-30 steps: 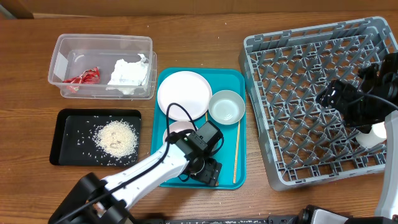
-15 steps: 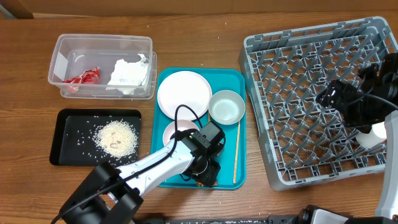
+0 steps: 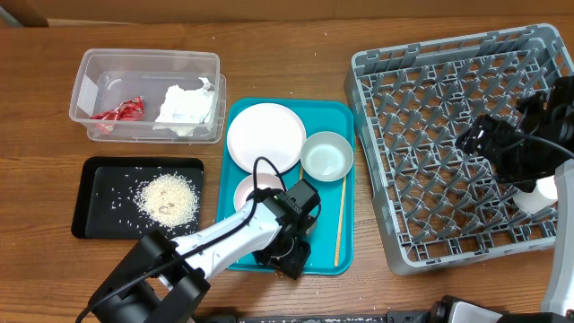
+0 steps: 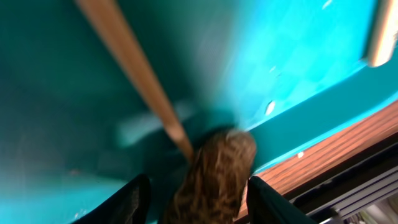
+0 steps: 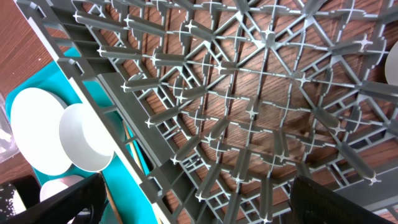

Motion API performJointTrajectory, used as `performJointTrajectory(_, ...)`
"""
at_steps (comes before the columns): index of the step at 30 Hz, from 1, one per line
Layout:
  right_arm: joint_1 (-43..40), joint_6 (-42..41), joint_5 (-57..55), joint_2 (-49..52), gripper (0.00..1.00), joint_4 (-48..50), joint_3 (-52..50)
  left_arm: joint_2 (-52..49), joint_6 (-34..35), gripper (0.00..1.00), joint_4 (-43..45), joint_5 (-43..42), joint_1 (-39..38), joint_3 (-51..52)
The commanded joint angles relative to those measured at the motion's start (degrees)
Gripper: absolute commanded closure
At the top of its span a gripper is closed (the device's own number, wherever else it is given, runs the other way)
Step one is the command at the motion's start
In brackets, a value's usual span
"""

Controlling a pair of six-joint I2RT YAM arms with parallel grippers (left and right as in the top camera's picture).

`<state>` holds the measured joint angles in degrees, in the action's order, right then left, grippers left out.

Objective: Sort waste into correct bins and load items into the dishwasher
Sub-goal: 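Carry the brown scrap with left gripper and drop it on black tray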

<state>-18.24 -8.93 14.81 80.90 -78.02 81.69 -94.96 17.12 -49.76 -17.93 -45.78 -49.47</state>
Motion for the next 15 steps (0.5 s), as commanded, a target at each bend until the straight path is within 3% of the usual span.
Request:
performJointTrajectory(1, 0.2, 0.4, 0.3, -0.5, 0.03, 0.3, 1.0, -0.7, -0.9, 0.48, -0.6, 0.5, -0.4, 0.6)
performJointTrajectory(8, 0.2, 0.4, 0.3, -0.5, 0.03, 0.3, 1.0, -0.7, -0.9, 0.73, -0.3, 0.6, -0.4, 0.5)
performJointTrajectory(15, 0.2, 0.4, 0.3, -0.5, 0.03, 0.2, 1.0, -0.6, -0.9, 0.86, -0.2, 2.0, -0.4, -0.9)
